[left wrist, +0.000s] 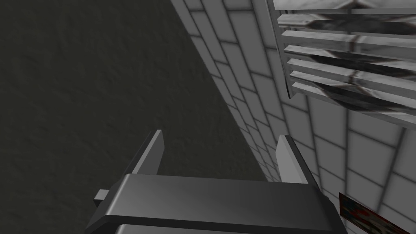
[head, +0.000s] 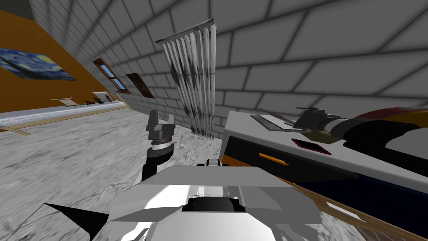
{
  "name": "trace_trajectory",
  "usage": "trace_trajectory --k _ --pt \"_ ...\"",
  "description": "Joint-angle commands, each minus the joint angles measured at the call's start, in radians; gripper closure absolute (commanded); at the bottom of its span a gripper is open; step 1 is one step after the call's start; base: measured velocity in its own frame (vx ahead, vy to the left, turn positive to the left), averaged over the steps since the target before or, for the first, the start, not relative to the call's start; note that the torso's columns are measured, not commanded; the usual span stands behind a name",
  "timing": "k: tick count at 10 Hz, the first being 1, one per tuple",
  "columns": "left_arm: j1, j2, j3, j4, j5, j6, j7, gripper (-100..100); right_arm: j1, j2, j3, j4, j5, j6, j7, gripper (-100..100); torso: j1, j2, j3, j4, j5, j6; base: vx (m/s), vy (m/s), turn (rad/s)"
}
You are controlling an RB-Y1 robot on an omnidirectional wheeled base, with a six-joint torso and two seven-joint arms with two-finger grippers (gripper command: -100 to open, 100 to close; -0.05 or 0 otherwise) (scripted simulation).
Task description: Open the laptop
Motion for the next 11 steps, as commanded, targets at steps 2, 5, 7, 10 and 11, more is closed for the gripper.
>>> trace_trajectory --k 2,5,7,10,11 --pt "0.000 0.000 0.000 0.000 0.000 0.000 0.000 0 0.023 0.016 -0.073 0.023 -0.022 -0.064 -0.012 -100 -0.001 0.000 0.000 0.000 -0.001 0.000 0.011 0.013 -0.037" --pt "0.000 0.000 0.000 0.000 0.000 0.000 0.000 0 0.039 0.030 -0.133 0.046 -0.039 -0.123 -0.023 -100 -0.001 0.000 0.000 0.000 -0.001 0.000 0.012 0.015 -0.044" --pt "0.000 0.000 0.000 0.000 0.000 0.000 0.000 0 0.049 0.040 -0.174 0.061 -0.050 -0.163 -0.030 -100 -0.001 0.000 0.000 0.000 -0.001 0.000 0.012 0.015 -0.043" --pt "0.000 0.000 0.000 0.000 0.000 0.000 0.000 0 0.047 0.038 -0.165 0.057 -0.047 -0.152 -0.029 0 -0.002 0.000 0.000 0.000 -0.001 0.000 0.000 0.003 -0.006" --pt "0.000 0.000 0.000 0.000 0.000 0.000 0.000 0 0.047 0.038 -0.165 0.057 -0.047 -0.152 -0.029 0 -0.002 0.000 0.000 0.000 -0.001 0.000 0.000 0.000 0.000"
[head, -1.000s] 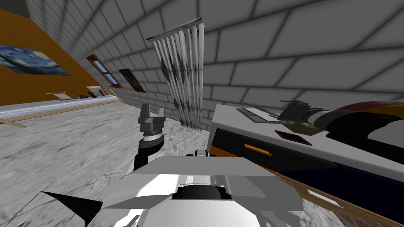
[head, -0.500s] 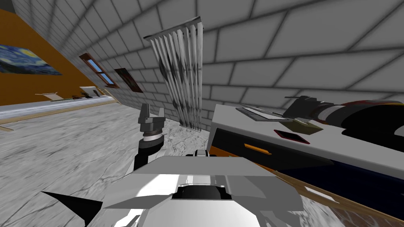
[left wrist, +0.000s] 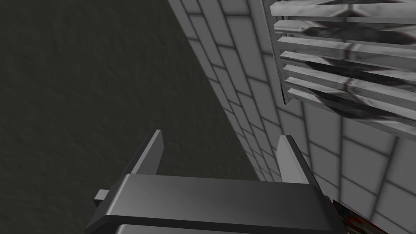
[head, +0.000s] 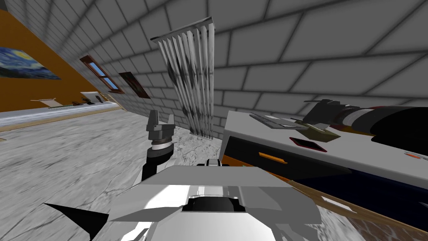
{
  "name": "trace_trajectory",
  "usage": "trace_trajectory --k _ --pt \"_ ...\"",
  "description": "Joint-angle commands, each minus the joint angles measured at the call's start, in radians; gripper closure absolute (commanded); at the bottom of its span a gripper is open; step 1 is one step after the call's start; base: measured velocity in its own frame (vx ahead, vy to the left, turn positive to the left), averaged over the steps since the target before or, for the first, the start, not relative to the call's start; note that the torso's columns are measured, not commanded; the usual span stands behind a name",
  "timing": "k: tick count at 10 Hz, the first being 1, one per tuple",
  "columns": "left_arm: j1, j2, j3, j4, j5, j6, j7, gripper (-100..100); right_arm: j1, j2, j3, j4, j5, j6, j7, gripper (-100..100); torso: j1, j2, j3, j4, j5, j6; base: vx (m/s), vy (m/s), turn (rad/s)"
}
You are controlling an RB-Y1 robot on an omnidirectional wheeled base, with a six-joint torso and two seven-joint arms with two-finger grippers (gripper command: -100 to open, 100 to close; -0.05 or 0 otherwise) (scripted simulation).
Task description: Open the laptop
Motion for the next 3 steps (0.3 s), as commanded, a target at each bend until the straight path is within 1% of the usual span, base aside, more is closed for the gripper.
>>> trace_trajectory --k 1,3 --pt "0.000 0.000 0.000 0.000 0.000 0.000 0.000 0 0.000 0.000 0.000 0.000 0.000 0.000 0.000 0 0.000 0.000 0.000 0.000 0.000 0.000 0.000 0.000 0.000" --pt "0.000 0.000 0.000 0.000 0.000 0.000 0.000 0 0.000 0.000 0.000 0.000 0.000 0.000 0.000 0 0.001 0.000 0.000 0.000 0.000 0.000 0.000 0.000 0.000"
